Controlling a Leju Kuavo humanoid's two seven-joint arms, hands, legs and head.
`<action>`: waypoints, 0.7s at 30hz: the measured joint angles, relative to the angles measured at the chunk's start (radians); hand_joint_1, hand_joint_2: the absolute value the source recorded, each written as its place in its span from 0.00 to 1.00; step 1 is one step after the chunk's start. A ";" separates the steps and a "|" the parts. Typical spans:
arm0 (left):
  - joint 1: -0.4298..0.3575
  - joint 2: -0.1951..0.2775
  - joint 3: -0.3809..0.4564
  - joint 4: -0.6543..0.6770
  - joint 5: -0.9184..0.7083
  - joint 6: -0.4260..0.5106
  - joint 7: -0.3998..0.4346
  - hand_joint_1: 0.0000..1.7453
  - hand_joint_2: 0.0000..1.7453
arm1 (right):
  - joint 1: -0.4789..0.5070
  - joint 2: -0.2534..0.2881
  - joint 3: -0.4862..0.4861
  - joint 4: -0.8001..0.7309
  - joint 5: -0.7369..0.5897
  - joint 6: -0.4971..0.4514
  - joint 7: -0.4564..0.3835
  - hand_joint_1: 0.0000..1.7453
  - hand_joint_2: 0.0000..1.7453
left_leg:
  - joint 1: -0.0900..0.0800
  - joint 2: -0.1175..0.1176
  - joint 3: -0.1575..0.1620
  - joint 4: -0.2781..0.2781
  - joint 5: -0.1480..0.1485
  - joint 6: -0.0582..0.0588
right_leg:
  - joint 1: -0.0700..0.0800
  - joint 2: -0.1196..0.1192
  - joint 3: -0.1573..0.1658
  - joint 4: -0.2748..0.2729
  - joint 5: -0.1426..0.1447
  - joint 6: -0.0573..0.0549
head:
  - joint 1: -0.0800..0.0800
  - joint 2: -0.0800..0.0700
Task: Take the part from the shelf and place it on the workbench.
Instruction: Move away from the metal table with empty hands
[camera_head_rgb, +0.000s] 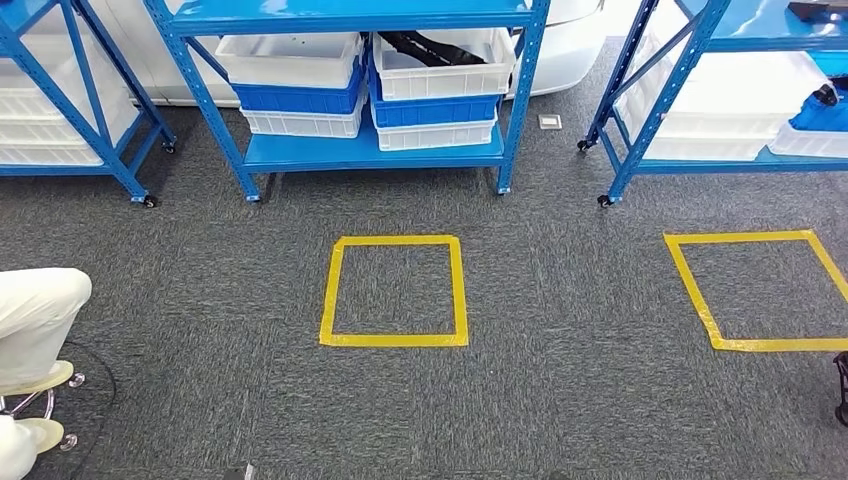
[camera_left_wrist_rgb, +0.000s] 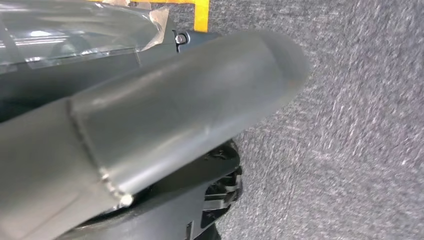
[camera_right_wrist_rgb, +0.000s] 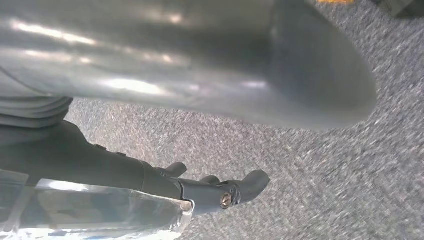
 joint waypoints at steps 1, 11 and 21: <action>0.001 -0.001 0.003 0.000 0.005 0.001 -0.002 0.00 0.00 | -0.004 0.000 0.001 -0.001 0.008 0.001 0.000 0.00 0.00 | -0.002 0.002 0.001 -0.006 -0.001 -0.001 | 0.000 0.000 0.001 -0.002 -0.002 0.004 | -0.001 0.000; 0.011 -0.009 0.038 0.000 0.034 0.005 -0.012 0.00 0.00 | -0.033 0.015 0.022 -0.006 0.050 0.020 0.009 0.00 0.00 | 0.014 -0.008 0.053 -0.042 -0.011 -0.007 | -0.020 -0.009 -0.140 0.191 -0.027 0.049 | 0.001 0.000; 0.013 -0.008 0.047 -0.001 0.036 -0.002 -0.014 0.00 0.00 | -0.037 0.024 0.024 -0.009 0.059 0.015 0.012 0.00 0.00 | 0.022 -0.008 0.006 0.108 -0.116 -0.058 | -0.027 -0.010 -0.043 0.003 0.047 0.001 | 0.000 0.000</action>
